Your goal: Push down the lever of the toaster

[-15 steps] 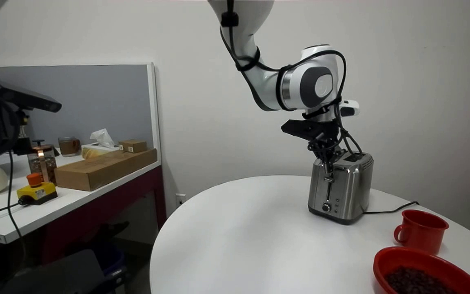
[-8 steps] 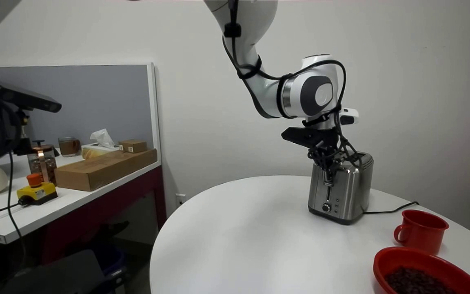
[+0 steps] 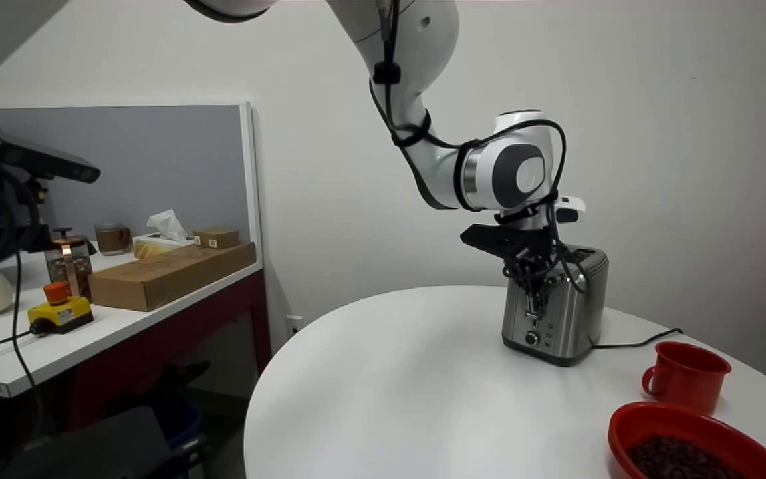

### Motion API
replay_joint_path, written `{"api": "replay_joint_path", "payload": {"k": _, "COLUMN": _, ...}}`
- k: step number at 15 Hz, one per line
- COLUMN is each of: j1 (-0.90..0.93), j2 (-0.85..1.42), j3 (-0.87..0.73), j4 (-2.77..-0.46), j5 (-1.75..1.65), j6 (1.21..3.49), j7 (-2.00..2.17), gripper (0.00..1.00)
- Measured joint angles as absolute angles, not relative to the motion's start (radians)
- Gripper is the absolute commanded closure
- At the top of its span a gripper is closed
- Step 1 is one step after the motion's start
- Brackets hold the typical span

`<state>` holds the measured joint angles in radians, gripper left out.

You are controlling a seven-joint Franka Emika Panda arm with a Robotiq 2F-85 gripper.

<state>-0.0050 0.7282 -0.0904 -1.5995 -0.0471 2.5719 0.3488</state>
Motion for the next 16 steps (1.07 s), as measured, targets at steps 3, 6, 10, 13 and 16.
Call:
{"api": "replay_joint_path", "payload": {"k": 3, "j1": -0.003, "j2": 0.760, "j3": -0.090, "j4": -1.584, "j5": -0.047, "j6": 2.572, "j7": 0.349, "gripper": 1.00}}
{"api": "replay_joint_path", "payload": {"k": 6, "j1": -0.003, "j2": 0.766, "j3": -0.090, "j4": -1.576, "j5": -0.047, "j6": 2.568, "j7": 0.349, "gripper": 1.00}}
{"api": "replay_joint_path", "payload": {"k": 10, "j1": -0.003, "j2": 0.771, "j3": -0.090, "j4": -1.566, "j5": -0.047, "j6": 2.556, "j7": 0.349, "gripper": 1.00}}
{"api": "replay_joint_path", "payload": {"k": 13, "j1": -0.003, "j2": 0.772, "j3": -0.090, "j4": -1.558, "j5": -0.043, "j6": 2.543, "j7": 0.349, "gripper": 0.68}}
{"api": "replay_joint_path", "payload": {"k": 16, "j1": -0.007, "j2": 0.768, "j3": -0.086, "j4": -1.557, "j5": -0.008, "j6": 2.524, "j7": 0.349, "gripper": 0.45}}
